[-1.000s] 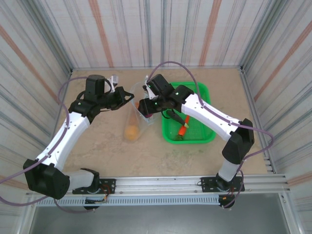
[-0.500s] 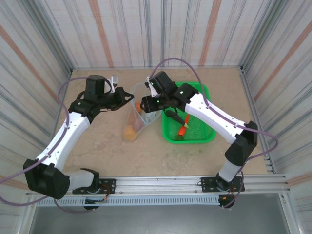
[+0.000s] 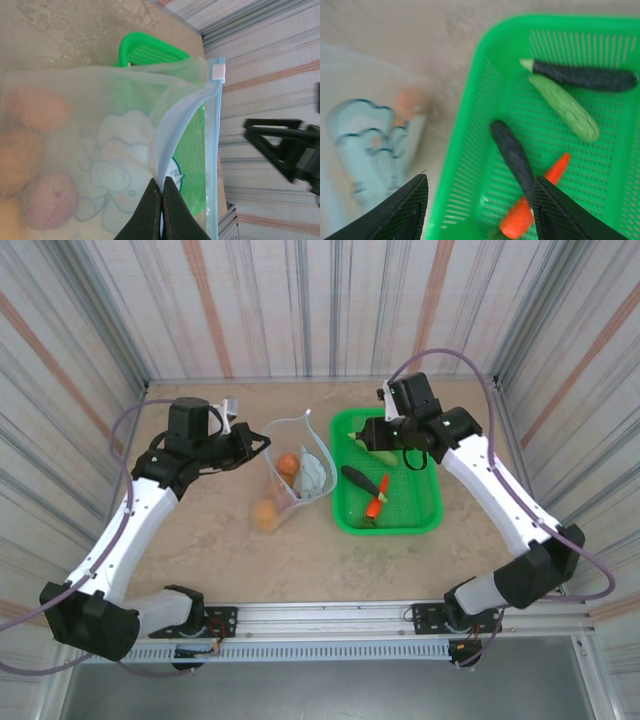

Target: Place the food in the zip-top bag and seal the zipper

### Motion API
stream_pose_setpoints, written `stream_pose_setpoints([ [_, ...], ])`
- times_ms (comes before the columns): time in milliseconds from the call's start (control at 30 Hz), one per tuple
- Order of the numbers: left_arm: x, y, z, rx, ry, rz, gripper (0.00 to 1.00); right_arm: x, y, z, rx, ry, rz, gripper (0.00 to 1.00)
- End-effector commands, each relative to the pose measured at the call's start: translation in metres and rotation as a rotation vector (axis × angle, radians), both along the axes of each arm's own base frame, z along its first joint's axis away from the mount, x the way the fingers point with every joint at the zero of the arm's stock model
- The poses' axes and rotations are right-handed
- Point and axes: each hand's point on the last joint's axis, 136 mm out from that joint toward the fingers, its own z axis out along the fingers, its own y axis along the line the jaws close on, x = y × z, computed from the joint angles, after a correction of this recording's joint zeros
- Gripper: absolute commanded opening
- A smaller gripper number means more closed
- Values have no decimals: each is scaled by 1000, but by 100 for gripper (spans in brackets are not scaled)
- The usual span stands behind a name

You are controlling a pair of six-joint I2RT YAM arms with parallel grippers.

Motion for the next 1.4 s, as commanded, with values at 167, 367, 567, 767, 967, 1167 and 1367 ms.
stream_pose_setpoints([
  [167,-5,4,0,14,-32,-8,0,15,9,-104,-167,208,110,61],
  [367,-7,0,-14,-14,4,-16,0,24,17,-161,-213,332,138,67],
  [567,-5,-2,-21,-30,22,-11,0,33,21,-186,-237,374,146,65],
  [767,-5,-5,-22,-31,30,-18,0,35,20,-203,-229,418,145,54],
  [967,-5,-6,-18,-26,22,-22,0,35,19,-205,-206,429,133,51],
  [1167,-6,-8,-13,-23,17,-27,0,35,19,-204,-163,441,110,42],
  [1367,-9,-5,-7,-16,9,-14,0,41,7,-162,-43,346,24,33],
])
